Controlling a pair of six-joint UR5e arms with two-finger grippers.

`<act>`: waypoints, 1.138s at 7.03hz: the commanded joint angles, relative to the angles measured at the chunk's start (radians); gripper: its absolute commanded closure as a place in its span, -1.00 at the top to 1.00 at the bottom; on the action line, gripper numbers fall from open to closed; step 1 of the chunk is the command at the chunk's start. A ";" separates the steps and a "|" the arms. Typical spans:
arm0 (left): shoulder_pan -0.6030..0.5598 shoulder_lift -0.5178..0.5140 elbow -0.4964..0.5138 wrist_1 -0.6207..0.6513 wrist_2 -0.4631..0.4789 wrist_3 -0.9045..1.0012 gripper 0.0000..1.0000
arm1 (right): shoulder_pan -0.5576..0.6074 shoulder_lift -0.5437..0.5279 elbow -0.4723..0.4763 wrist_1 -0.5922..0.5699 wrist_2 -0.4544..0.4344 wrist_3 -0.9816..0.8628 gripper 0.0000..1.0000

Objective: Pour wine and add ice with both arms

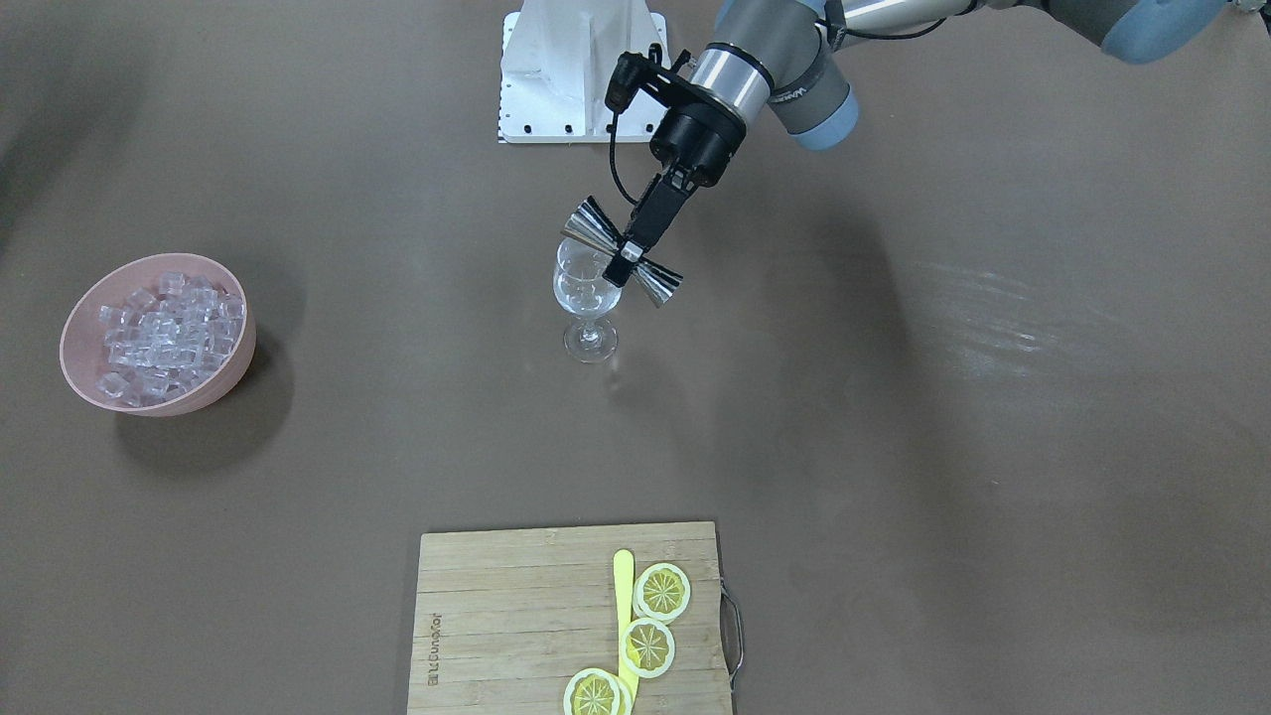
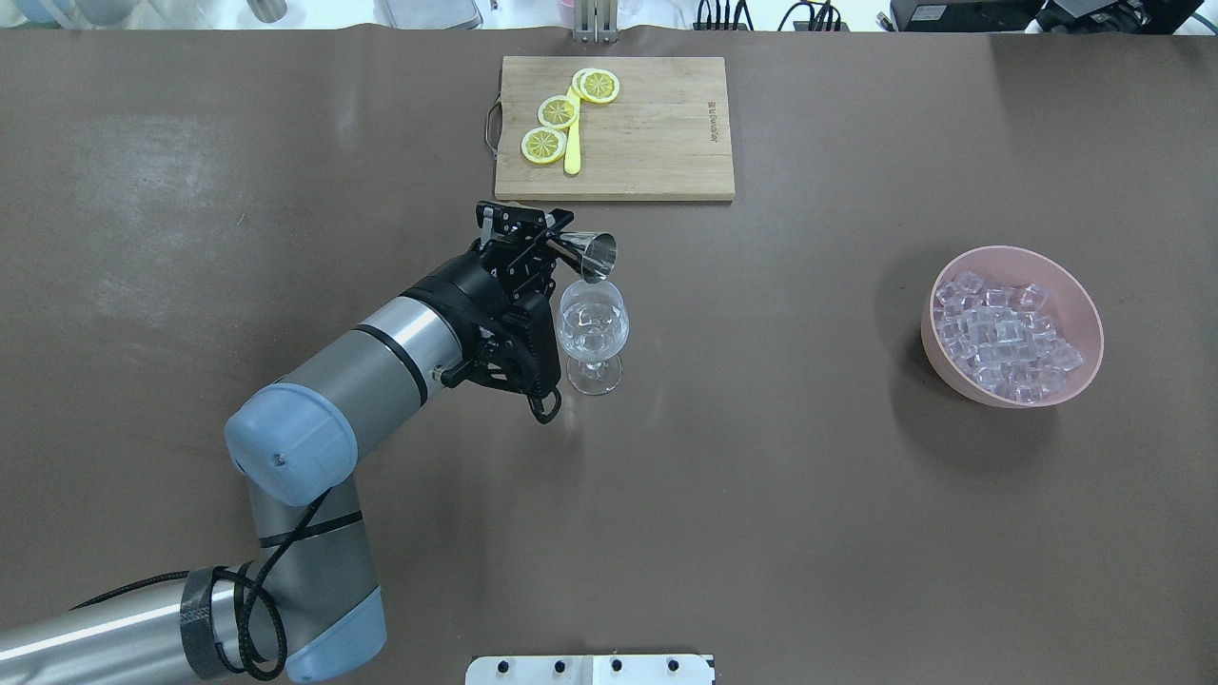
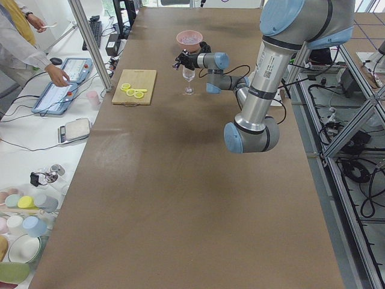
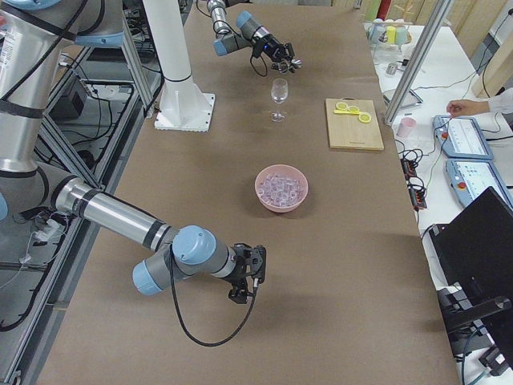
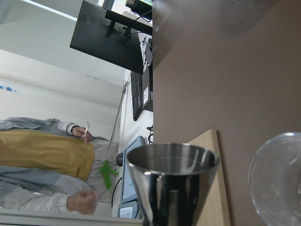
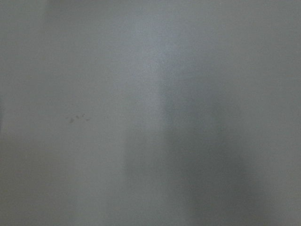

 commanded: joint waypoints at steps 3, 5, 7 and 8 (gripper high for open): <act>-0.008 0.072 -0.008 -0.142 -0.004 -0.274 -1.00 | 0.001 0.003 0.005 -0.002 -0.001 0.000 1.00; -0.018 0.167 -0.008 -0.219 -0.005 -0.511 -1.00 | 0.002 0.004 0.005 -0.003 -0.001 0.000 1.00; -0.067 0.261 -0.006 -0.273 0.002 -0.627 -1.00 | 0.009 0.004 0.006 -0.003 0.000 0.000 1.00; -0.076 0.321 0.000 -0.276 0.007 -0.722 -1.00 | 0.012 0.003 0.008 -0.002 0.003 0.000 1.00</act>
